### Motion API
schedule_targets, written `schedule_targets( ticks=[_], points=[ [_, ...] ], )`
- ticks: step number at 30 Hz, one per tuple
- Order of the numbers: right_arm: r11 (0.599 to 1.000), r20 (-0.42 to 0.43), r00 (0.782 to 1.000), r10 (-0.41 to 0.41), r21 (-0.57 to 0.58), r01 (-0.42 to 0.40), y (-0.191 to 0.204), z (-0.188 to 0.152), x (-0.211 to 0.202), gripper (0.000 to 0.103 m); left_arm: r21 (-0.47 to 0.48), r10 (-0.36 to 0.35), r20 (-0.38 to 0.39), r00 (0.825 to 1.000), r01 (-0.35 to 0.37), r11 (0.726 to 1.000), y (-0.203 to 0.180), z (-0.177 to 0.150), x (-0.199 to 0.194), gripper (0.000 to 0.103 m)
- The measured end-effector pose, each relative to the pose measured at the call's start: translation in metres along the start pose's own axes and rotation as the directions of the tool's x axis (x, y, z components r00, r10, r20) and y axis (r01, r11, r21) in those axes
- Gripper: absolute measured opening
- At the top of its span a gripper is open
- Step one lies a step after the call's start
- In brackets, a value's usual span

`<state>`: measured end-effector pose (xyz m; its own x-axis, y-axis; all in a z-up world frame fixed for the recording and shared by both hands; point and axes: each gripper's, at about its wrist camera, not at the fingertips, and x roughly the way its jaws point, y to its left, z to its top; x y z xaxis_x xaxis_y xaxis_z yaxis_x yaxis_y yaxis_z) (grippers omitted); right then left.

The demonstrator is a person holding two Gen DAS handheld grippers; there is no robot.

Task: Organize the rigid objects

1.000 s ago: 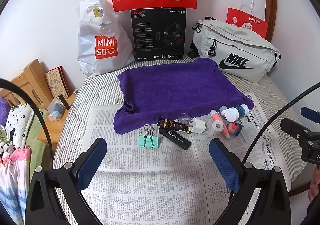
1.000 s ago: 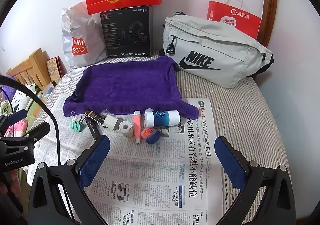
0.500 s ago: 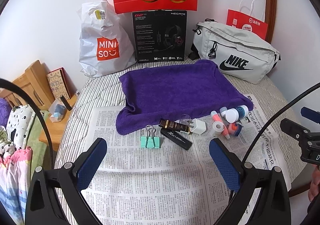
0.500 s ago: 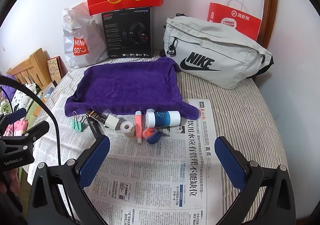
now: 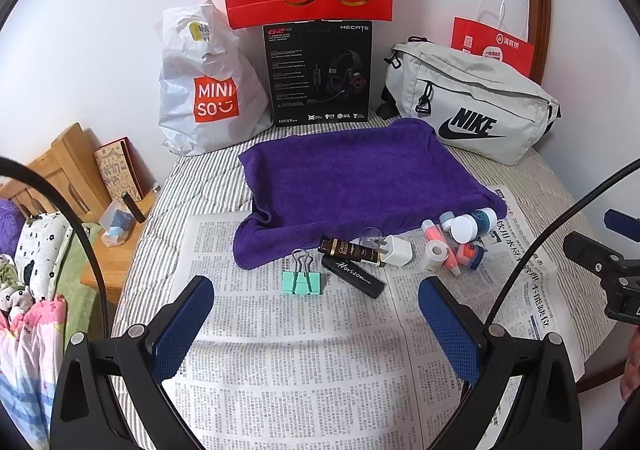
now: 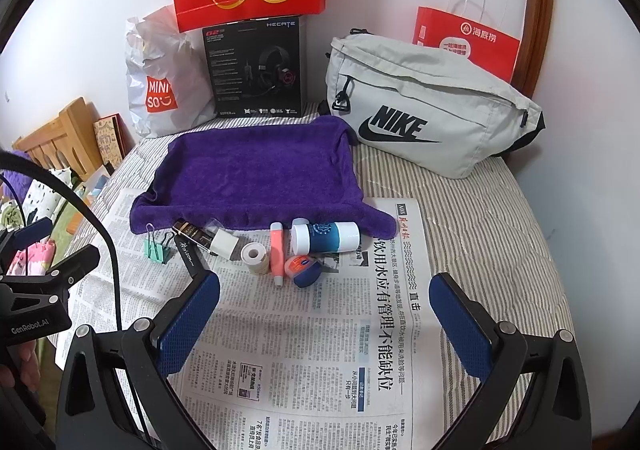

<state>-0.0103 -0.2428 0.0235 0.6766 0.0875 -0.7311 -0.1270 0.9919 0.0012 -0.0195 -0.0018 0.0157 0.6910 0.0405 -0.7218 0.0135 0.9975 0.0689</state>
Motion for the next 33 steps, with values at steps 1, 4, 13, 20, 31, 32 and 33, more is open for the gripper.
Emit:
schedule_targets(
  ticks=[1, 4, 13, 20, 31, 32, 33],
  points=[
    [1.0, 0.0, 1.0, 0.0, 0.0, 0.0, -0.0001, 0.0002, -0.0003, 0.103, 0.0, 0.0, -0.001, 1.0, 0.0, 1.0, 0.0004, 0.0002, 0.0003, 0.103],
    [1.0, 0.0, 1.0, 0.0, -0.001, 0.0, 0.0, 0.0, -0.0007, 0.103, 0.001, 0.002, 0.0, 1.0, -0.002, 1.0, 0.0001, 0.0002, -0.0004, 0.103],
    [1.0, 0.001, 1.0, 0.001, -0.001, -0.001, 0.0007, -0.0006, -0.0011, 0.103, 0.003, 0.01, -0.005, 1.0, -0.01, 1.0, 0.0029, 0.0015, -0.0006, 0.103],
    [1.0, -0.005, 1.0, -0.001, -0.009, 0.001, 0.0041, -0.0013, -0.0004, 0.103, 0.007, 0.011, -0.007, 1.0, -0.011, 1.0, 0.0033, 0.0016, -0.0003, 0.103],
    [1.0, -0.006, 1.0, -0.003, -0.009, 0.003, 0.0044, -0.0019, -0.0007, 0.103, 0.009, 0.012, -0.006, 1.0, -0.012, 1.0, 0.0026, 0.001, 0.0, 0.103],
    [1.0, -0.005, 1.0, -0.003, -0.008, 0.003, 0.0042, -0.0021, -0.0006, 0.103, 0.01, 0.013, -0.007, 1.0, -0.013, 1.0, 0.0022, 0.0008, 0.0003, 0.103],
    [1.0, -0.005, 1.0, -0.002, -0.006, 0.002, 0.0041, -0.0021, -0.0005, 0.103, 0.009, 0.014, -0.007, 1.0, -0.014, 1.0, 0.0019, 0.0003, 0.0002, 0.103]
  ],
)
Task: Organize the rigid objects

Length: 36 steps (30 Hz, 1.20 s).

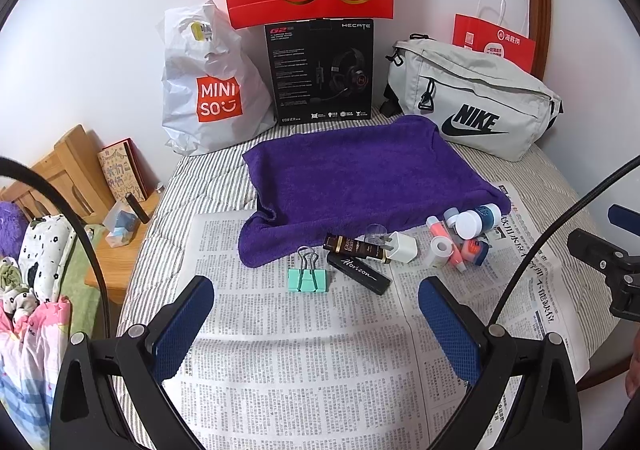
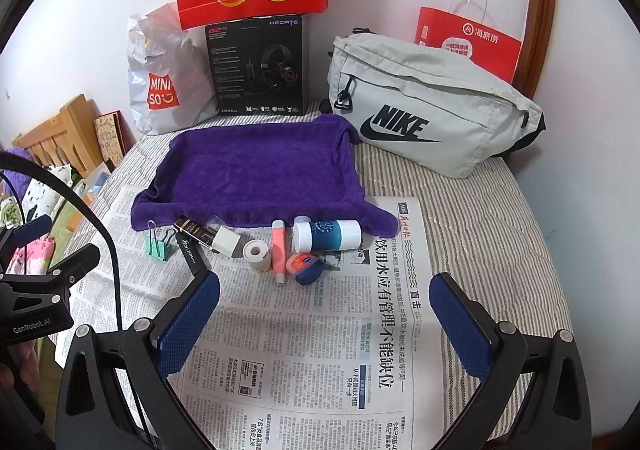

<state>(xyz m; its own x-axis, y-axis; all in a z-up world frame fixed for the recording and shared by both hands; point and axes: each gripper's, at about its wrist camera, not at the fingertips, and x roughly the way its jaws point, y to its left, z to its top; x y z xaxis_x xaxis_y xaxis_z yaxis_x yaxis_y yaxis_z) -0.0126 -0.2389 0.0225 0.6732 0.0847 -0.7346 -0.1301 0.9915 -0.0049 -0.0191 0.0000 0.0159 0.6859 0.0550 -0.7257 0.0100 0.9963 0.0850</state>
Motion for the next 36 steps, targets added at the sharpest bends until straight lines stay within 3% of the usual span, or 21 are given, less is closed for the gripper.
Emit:
schedule_targets(
  ticks=[18, 28, 36],
  points=[
    [1.0, -0.051, 0.999, 0.009, 0.007, -0.009, -0.011, -0.004, 0.033, 0.103, 0.0, -0.021, -0.068, 0.997, 0.021, 1.0, -0.003, -0.008, 0.04, 0.103],
    [1.0, -0.134, 0.991, 0.006, -0.016, -0.008, -0.014, -0.02, 0.076, 0.103, -0.045, -0.013, -0.165, 0.986, 0.006, 0.999, 0.013, -0.023, 0.102, 0.102],
    [1.0, -0.194, 0.981, 0.001, -0.024, -0.006, -0.016, -0.033, 0.103, 0.103, -0.062, -0.06, -0.209, 0.976, 0.048, 0.997, 0.02, -0.028, 0.146, 0.1]
  ],
)
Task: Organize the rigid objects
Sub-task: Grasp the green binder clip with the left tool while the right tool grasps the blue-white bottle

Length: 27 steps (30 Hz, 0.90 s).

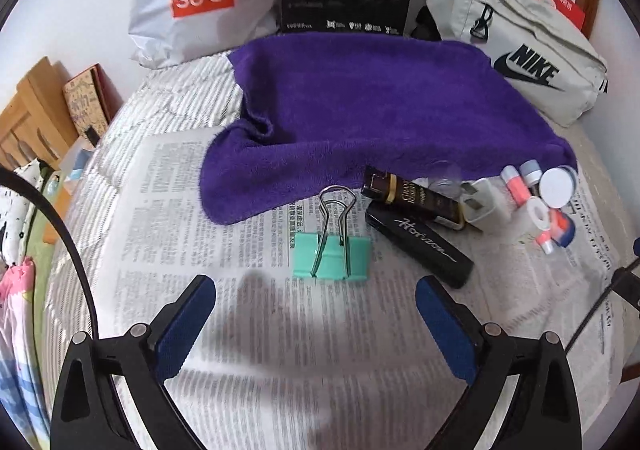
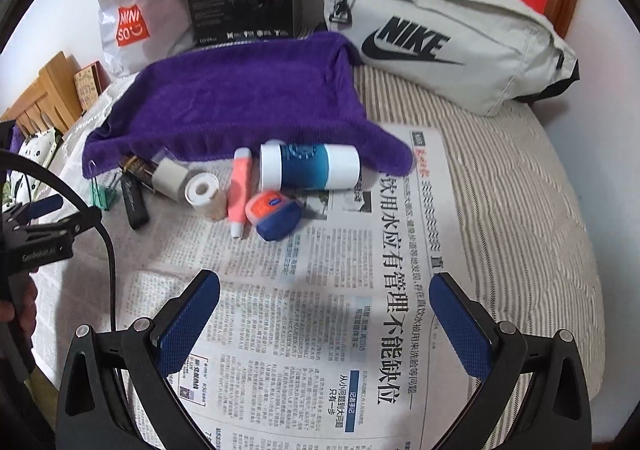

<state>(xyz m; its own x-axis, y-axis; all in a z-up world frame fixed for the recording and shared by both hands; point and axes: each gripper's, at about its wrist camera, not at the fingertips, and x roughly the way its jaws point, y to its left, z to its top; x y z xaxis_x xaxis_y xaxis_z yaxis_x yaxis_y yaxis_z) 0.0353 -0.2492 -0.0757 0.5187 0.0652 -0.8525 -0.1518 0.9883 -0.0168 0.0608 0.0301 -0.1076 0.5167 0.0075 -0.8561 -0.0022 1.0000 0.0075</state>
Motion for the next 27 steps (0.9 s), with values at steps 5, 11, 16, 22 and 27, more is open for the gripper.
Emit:
schedule_targets(
  ticks=[5, 11, 16, 22, 27],
  points=[
    [1.0, -0.021, 1.0, -0.007, 0.0, 0.007, -0.005, -0.001, 0.01, 0.103, 0.028, -0.002, 0.005, 1.0, 0.002, 1.0, 0.002, 0.001, 0.015, 0.092],
    [1.0, -0.052, 0.999, -0.01, 0.016, 0.011, -0.012, 0.001, 0.022, 0.103, 0.025, -0.026, 0.06, 0.998, 0.025, 0.999, 0.009, 0.002, 0.015, 0.07],
    [0.999, -0.027, 1.0, -0.007, 0.035, 0.008, -0.019, 0.007, 0.026, 0.103, 0.066, -0.073, 0.095, 0.993, 0.067, 0.996, 0.008, -0.003, 0.01, 0.039],
    [0.999, 0.019, 1.0, 0.018, 0.046, -0.018, -0.022, 0.029, 0.037, 0.103, 0.082, -0.076, 0.125, 0.989, 0.066, 0.994, 0.006, -0.007, 0.008, 0.039],
    [0.989, 0.045, 0.99, 0.132, 0.061, -0.135, -0.015, 0.051, 0.049, 0.103, 0.087, -0.078, 0.132, 0.988, 0.066, 0.994, 0.006, -0.007, 0.008, 0.039]
  ],
)
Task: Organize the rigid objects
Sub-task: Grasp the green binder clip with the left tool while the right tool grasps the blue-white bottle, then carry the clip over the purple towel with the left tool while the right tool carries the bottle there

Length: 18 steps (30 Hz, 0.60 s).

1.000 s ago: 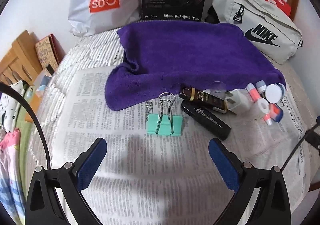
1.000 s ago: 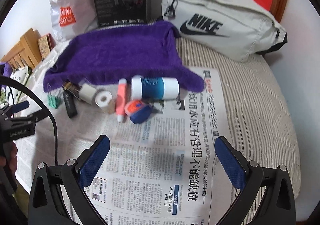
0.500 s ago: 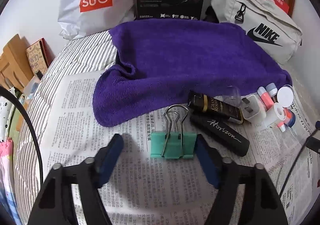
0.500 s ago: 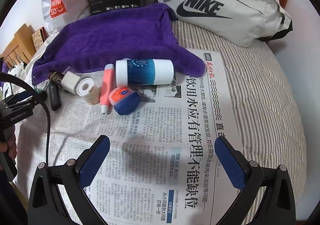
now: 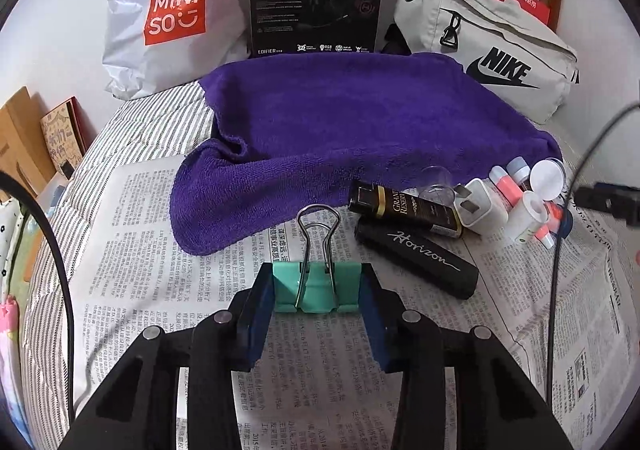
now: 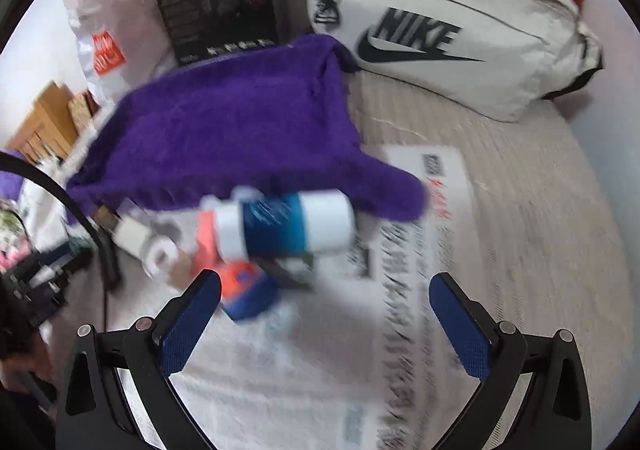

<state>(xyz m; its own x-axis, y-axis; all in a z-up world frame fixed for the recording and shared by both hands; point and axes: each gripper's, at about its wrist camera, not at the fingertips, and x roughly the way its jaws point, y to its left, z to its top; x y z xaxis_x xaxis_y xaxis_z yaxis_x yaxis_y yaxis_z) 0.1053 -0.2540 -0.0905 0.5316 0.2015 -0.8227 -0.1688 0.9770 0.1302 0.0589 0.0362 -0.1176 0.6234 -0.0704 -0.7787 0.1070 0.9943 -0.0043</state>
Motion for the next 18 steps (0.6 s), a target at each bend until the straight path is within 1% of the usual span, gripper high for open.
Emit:
schedule_targets(
  ticks=[2, 5, 8, 10, 12, 13, 14, 15, 16, 18],
  points=[
    [1.0, -0.002, 1.0, 0.004, -0.011, -0.004, 0.004, 0.006, 0.008, 0.103, 0.004, 0.002, -0.001, 1.0, -0.002, 1.0, -0.001, 0.0, 0.0, 0.039],
    [0.999, -0.014, 0.999, -0.035, -0.019, 0.035, 0.006, 0.012, 0.022, 0.103, 0.005, -0.004, 0.0, 1.0, 0.004, 1.0, 0.0, 0.0, 0.0, 0.039],
    [1.0, -0.021, 0.999, -0.026, -0.008, 0.025, 0.002, 0.012, 0.028, 0.103, 0.006, -0.01, 0.0, 1.0, 0.01, 1.0, 0.0, 0.0, -0.001, 0.039],
    [1.0, -0.024, 1.0, 0.001, 0.016, 0.0, -0.003, 0.014, 0.037, 0.103, 0.007, -0.01, 0.001, 1.0, 0.01, 1.0, 0.0, 0.0, -0.001, 0.039],
    [0.999, -0.014, 1.0, 0.024, 0.029, -0.023, -0.005, 0.014, 0.04, 0.099, 0.006, -0.01, 0.0, 1.0, 0.01, 1.0, 0.0, 0.0, -0.001, 0.039],
    [0.999, -0.004, 1.0, 0.025, 0.024, -0.025, -0.003, 0.013, 0.04, 0.095, 0.007, -0.01, 0.0, 1.0, 0.01, 1.0, 0.001, 0.0, -0.001, 0.039],
    [1.0, 0.012, 1.0, 0.026, 0.006, -0.026, -0.001, 0.013, 0.038, 0.084, 0.007, -0.009, 0.0, 1.0, 0.009, 1.0, 0.001, 0.0, -0.001, 0.039],
    [0.999, 0.016, 0.999, 0.038, -0.008, -0.037, 0.001, 0.012, 0.038, 0.078, 0.007, -0.009, 0.0, 1.0, 0.009, 1.0, 0.001, 0.0, -0.001, 0.039],
    [0.999, 0.01, 0.999, 0.036, -0.013, -0.036, 0.003, 0.012, 0.037, 0.076, 0.007, -0.009, 0.0, 1.0, 0.009, 1.0, 0.001, 0.0, -0.001, 0.039],
    [1.0, 0.003, 1.0, 0.022, -0.02, -0.022, 0.004, 0.011, 0.036, 0.076, 0.007, -0.01, 0.0, 1.0, 0.01, 1.0, 0.001, 0.0, -0.001, 0.039]
  ],
)
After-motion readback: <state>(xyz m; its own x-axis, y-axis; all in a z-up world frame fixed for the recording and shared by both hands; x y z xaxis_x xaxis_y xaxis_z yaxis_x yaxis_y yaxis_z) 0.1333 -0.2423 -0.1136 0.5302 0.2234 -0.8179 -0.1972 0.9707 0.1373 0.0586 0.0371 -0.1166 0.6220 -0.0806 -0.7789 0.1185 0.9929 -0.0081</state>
